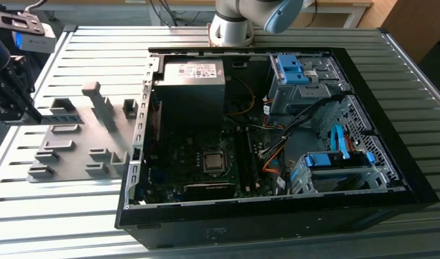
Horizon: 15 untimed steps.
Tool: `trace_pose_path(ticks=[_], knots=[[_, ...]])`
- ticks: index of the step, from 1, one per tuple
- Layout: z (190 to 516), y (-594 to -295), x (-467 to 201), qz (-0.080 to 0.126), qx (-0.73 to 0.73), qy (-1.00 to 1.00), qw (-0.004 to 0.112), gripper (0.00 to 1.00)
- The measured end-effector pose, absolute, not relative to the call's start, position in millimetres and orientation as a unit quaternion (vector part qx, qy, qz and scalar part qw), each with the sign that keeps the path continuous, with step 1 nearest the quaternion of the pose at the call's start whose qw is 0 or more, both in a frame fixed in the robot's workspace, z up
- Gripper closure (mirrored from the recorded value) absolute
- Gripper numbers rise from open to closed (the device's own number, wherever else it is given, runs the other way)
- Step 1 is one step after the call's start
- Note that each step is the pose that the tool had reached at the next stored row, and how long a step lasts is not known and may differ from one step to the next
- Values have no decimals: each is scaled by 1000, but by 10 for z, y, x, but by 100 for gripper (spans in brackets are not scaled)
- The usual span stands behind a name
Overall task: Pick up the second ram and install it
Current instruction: 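Pick up the second ram and move it above second insertion slot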
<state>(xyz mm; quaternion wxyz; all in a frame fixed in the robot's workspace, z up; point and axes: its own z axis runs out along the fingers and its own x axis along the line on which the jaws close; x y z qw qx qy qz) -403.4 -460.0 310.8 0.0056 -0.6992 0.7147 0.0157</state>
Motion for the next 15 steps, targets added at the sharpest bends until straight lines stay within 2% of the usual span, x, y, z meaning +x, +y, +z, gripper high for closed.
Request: trace_pose_path(ticks=[15], knots=[[3418,-4600,-4034,16,-699,715,5,86]])
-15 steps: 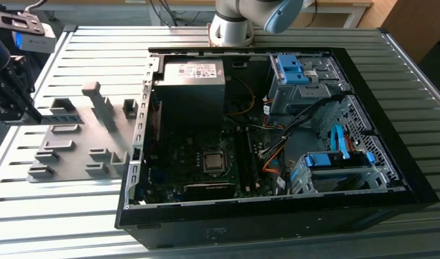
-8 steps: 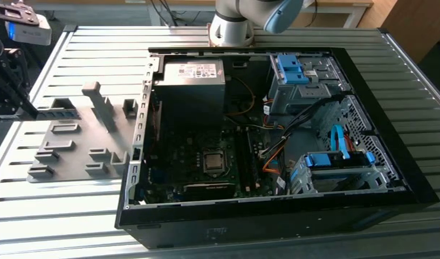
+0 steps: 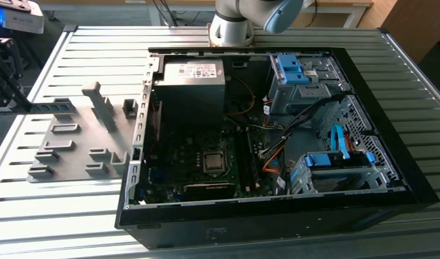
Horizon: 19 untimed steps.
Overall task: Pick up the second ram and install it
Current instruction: 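Pick up the second ram and move it above second insertion slot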
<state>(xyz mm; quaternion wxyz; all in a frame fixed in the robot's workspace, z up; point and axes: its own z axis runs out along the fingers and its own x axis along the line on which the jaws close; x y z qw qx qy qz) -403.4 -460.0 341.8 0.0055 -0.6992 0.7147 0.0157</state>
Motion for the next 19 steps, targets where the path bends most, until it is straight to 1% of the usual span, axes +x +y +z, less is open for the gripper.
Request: trace_pose_path(ticks=[13,19], knots=[[3710,-4600,-4033,15,-699,715,5,86],[3731,-4600,-4034,15,-699,715,5,86]])
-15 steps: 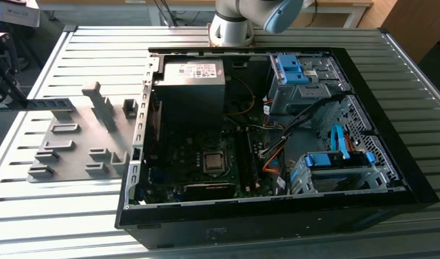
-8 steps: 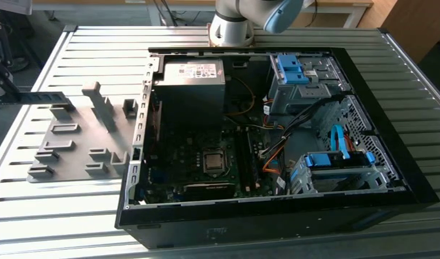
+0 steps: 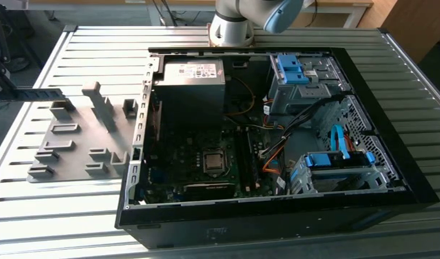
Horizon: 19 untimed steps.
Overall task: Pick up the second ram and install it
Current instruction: 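Pick up the second ram and move it above second insertion slot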
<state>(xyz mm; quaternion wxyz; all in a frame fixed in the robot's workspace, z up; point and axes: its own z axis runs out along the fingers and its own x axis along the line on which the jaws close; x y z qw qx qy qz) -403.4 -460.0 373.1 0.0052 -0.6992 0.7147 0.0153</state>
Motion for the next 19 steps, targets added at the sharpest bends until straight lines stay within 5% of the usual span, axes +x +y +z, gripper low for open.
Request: trace_pose_path(ticks=[19], knots=[[3733,-4600,-3898,15,-699,715,5,86]])
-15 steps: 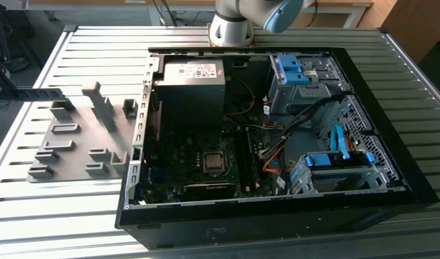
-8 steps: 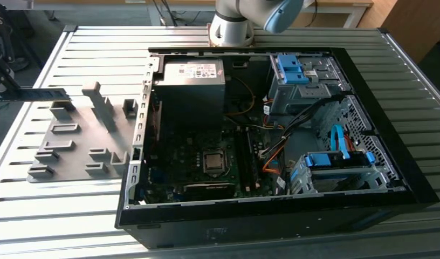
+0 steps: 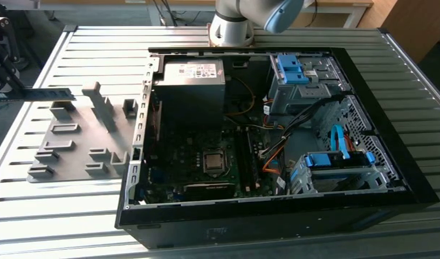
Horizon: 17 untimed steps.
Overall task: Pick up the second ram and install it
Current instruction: 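Pick up the second ram and move it above second insertion slot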
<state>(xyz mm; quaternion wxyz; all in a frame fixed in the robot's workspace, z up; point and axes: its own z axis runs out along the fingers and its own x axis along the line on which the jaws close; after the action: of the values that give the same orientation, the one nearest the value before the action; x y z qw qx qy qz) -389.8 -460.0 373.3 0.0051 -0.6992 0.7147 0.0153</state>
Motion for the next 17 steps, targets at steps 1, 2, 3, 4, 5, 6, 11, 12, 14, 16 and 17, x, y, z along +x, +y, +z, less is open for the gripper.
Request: trace_pose_path(ticks=[1,2,3,4,5,6,11,12,14,16,17], knots=[[3733,-4600,-3888,15,-699,715,5,86],[3733,-4600,-3879,15,-699,715,5,86],[3733,-4600,-3868,15,-699,715,5,86],[3733,-4600,-3858,15,-699,715,5,86],[3733,-4600,-3847,15,-699,715,5,86],[3733,-4600,-3835,15,-699,715,5,86],[3733,-4600,-3778,15,-699,715,5,86],[3732,-4600,-3769,15,-699,715,5,86],[3733,-4600,-3748,15,-699,715,5,86],[3733,-4600,-3729,15,-699,715,5,86],[3733,-4600,-3720,15,-699,715,5,86]])
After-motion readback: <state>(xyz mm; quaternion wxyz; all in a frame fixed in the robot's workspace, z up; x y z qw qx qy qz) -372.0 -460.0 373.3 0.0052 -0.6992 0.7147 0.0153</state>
